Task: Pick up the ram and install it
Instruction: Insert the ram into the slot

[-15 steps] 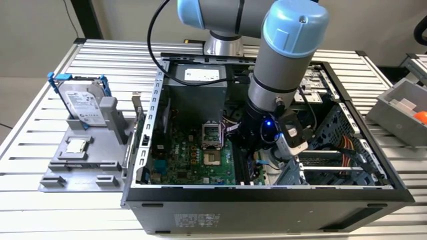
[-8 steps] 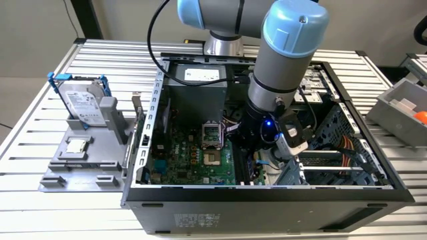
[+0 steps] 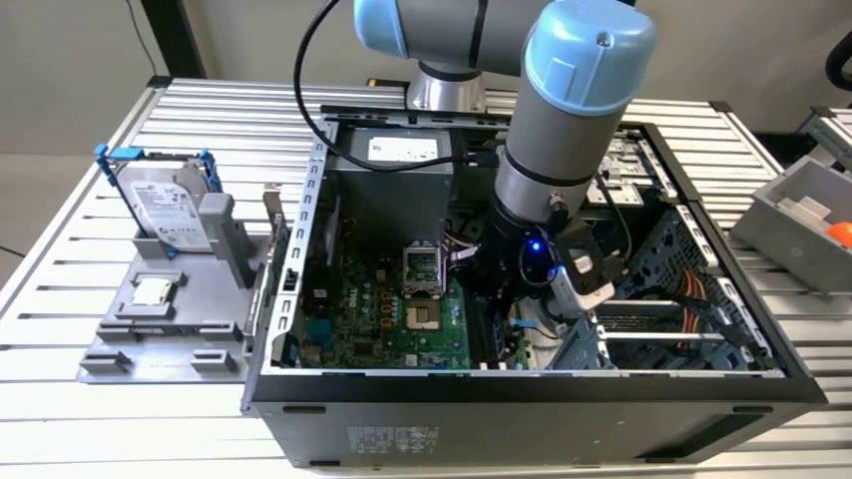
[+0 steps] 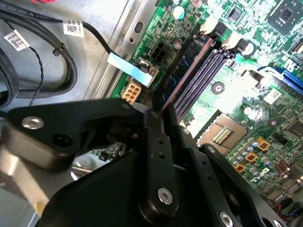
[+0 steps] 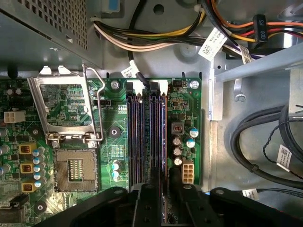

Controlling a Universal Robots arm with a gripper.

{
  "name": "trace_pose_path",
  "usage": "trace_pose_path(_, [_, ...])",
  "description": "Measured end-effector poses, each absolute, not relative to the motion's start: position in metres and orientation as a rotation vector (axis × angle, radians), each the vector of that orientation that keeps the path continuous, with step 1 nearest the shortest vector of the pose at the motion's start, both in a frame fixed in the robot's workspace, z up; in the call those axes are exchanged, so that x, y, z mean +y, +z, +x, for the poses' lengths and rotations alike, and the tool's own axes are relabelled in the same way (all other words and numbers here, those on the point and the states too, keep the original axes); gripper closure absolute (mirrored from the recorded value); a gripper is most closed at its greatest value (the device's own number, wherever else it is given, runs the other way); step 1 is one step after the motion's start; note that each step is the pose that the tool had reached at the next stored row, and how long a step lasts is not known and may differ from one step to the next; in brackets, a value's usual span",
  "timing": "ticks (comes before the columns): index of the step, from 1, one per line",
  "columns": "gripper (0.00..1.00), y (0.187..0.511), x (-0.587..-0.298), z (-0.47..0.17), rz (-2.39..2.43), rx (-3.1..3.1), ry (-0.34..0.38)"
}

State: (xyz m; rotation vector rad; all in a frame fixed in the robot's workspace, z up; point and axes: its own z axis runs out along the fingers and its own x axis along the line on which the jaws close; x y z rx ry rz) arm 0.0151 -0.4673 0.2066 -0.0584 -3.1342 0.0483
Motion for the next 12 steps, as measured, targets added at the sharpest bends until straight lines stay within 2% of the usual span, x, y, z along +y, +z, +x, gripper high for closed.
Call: trace_pose_path(12, [0.00,0.218,-0.467,0.015,-0.058,-3.134,0.054])
